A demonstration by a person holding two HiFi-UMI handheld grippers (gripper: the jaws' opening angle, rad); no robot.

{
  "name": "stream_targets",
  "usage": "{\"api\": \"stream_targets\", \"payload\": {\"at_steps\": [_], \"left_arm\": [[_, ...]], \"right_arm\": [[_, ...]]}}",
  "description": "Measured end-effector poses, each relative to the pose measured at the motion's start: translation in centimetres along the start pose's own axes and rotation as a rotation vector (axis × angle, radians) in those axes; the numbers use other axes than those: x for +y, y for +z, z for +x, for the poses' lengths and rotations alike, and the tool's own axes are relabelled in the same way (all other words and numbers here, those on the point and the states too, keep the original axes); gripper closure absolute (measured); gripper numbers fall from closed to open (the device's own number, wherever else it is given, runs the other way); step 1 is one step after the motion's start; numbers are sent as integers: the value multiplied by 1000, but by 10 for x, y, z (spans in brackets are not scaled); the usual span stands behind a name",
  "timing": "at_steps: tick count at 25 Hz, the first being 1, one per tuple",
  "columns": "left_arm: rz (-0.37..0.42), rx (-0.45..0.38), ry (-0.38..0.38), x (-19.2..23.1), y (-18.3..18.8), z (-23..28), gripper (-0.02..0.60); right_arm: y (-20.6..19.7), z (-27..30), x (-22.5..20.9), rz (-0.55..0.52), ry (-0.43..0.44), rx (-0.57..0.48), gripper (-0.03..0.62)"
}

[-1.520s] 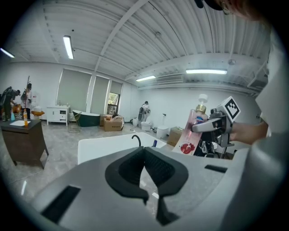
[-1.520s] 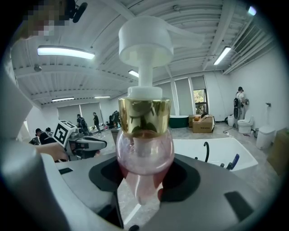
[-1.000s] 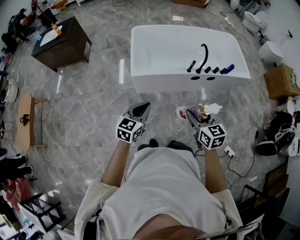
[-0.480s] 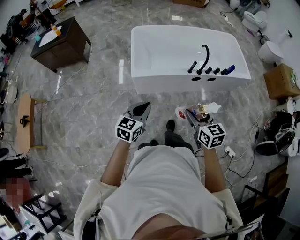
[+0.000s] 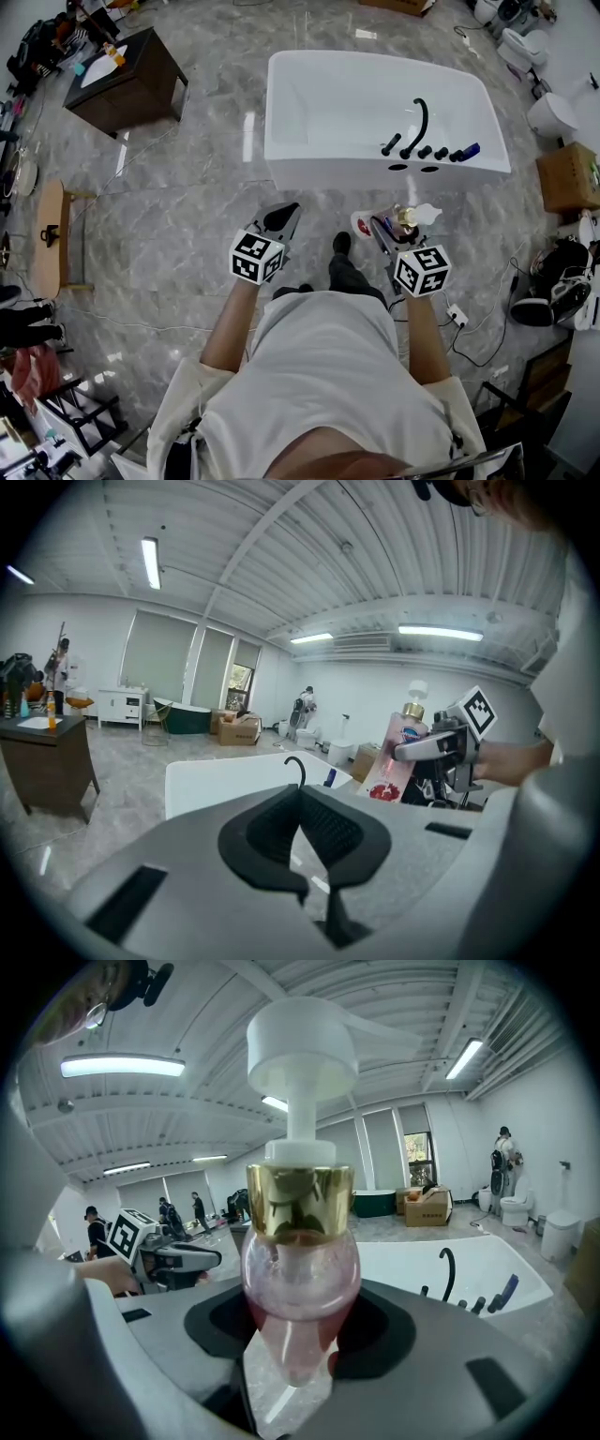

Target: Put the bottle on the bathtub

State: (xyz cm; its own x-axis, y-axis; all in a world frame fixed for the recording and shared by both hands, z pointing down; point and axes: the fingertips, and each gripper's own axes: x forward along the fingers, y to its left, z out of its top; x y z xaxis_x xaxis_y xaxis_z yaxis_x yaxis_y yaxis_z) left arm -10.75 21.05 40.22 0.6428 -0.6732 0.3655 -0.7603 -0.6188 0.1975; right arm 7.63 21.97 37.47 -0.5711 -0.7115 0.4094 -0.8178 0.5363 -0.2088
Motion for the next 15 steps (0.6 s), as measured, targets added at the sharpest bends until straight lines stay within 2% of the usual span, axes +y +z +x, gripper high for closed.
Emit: {"api": "stream_targets", "payload": {"at_steps": [15], "left_arm": [[-48,53,66,55,40,139,572]], "right_arm": [[45,101,-135,5,81,67,361]]}}
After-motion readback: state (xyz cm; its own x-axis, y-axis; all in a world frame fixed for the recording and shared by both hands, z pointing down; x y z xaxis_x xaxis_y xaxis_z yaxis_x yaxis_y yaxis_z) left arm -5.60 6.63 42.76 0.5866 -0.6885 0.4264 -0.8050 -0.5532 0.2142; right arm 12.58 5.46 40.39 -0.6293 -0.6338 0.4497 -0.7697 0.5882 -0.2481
